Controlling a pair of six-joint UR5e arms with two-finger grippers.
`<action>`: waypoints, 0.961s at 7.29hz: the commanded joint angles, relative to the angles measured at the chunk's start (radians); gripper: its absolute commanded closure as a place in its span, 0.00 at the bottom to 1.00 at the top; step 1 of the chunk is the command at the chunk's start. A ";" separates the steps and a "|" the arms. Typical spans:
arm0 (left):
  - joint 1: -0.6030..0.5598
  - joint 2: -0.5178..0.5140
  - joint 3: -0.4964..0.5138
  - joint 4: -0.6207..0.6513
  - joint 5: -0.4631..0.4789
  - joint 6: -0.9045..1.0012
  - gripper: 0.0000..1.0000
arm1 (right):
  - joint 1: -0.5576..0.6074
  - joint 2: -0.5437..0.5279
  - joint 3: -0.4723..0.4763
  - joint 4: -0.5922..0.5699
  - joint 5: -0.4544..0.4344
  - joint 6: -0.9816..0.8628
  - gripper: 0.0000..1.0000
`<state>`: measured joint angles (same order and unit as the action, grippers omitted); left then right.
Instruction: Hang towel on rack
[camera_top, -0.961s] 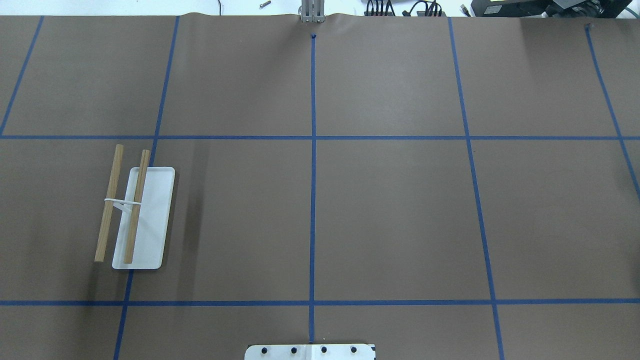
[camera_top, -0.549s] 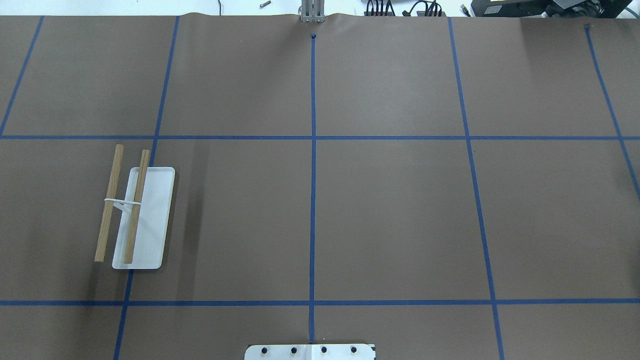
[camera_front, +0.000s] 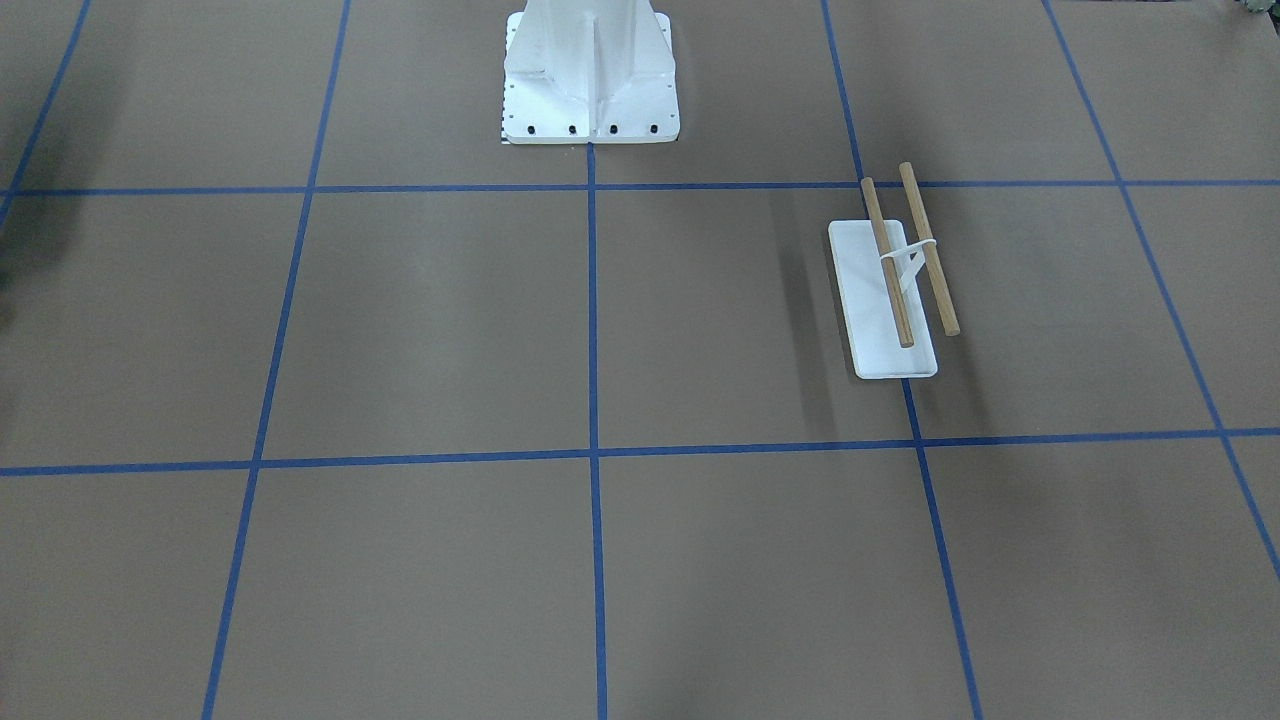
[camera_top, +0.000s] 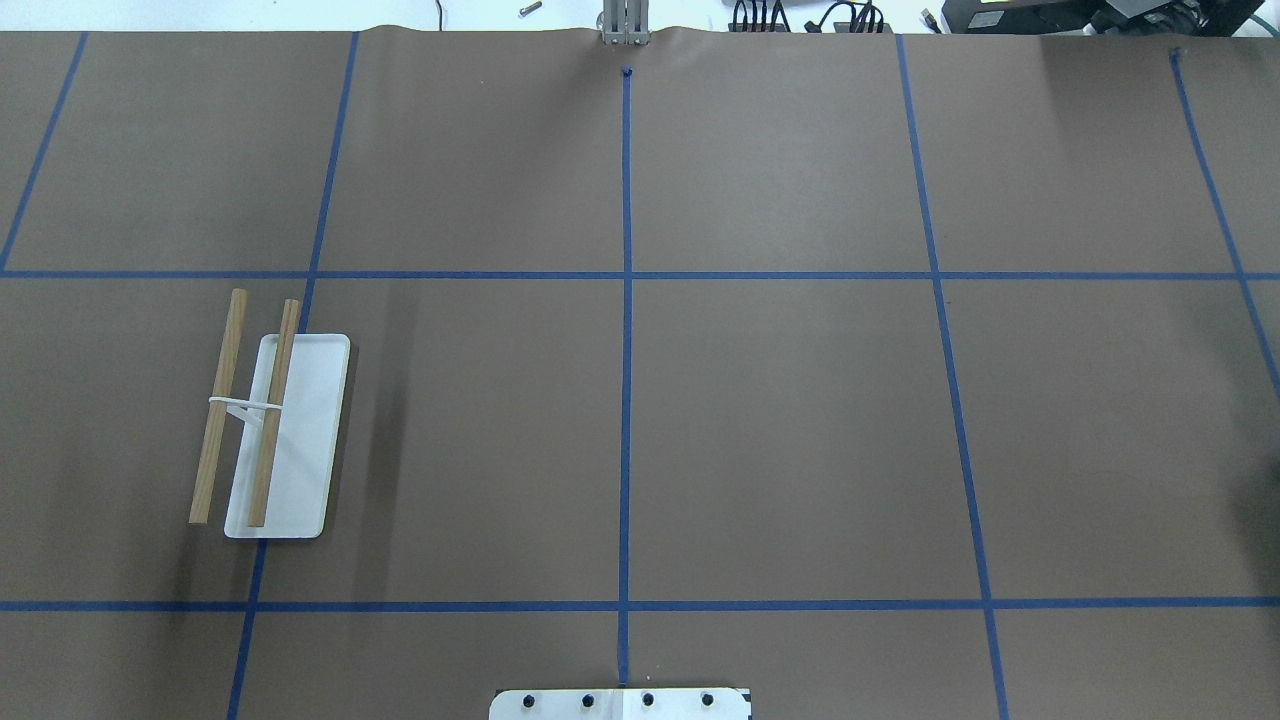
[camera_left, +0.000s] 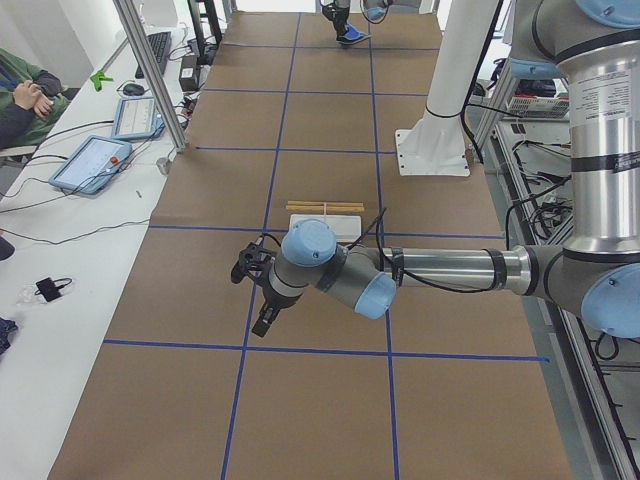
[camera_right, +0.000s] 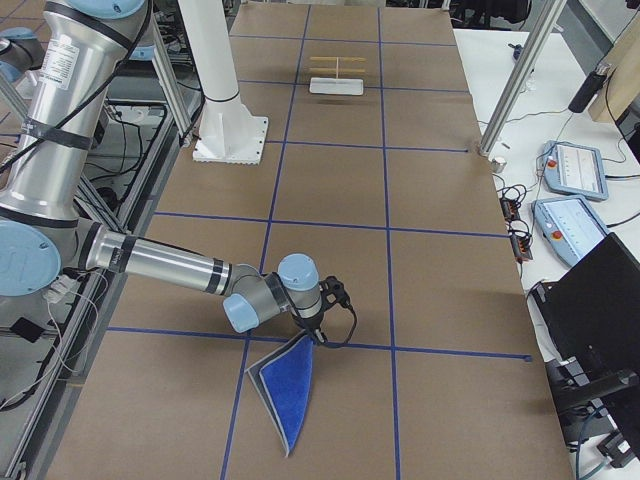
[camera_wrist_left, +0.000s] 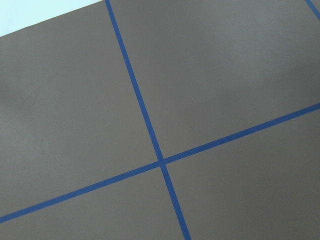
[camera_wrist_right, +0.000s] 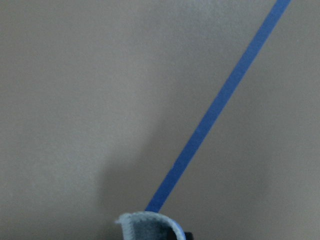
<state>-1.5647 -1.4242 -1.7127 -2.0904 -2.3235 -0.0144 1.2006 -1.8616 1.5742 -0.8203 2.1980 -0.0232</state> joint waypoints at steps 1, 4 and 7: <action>0.000 -0.005 -0.001 -0.029 0.000 -0.001 0.01 | 0.016 0.157 0.004 -0.003 0.055 0.000 1.00; 0.009 -0.027 -0.007 -0.126 -0.052 -0.004 0.01 | 0.016 0.285 0.018 0.000 0.062 0.014 1.00; 0.011 -0.079 -0.007 -0.131 -0.176 -0.186 0.01 | -0.004 0.462 0.059 -0.003 0.074 0.107 1.00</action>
<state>-1.5552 -1.4769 -1.7208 -2.2217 -2.4410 -0.1218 1.2097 -1.4771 1.6168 -0.8238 2.2670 0.0413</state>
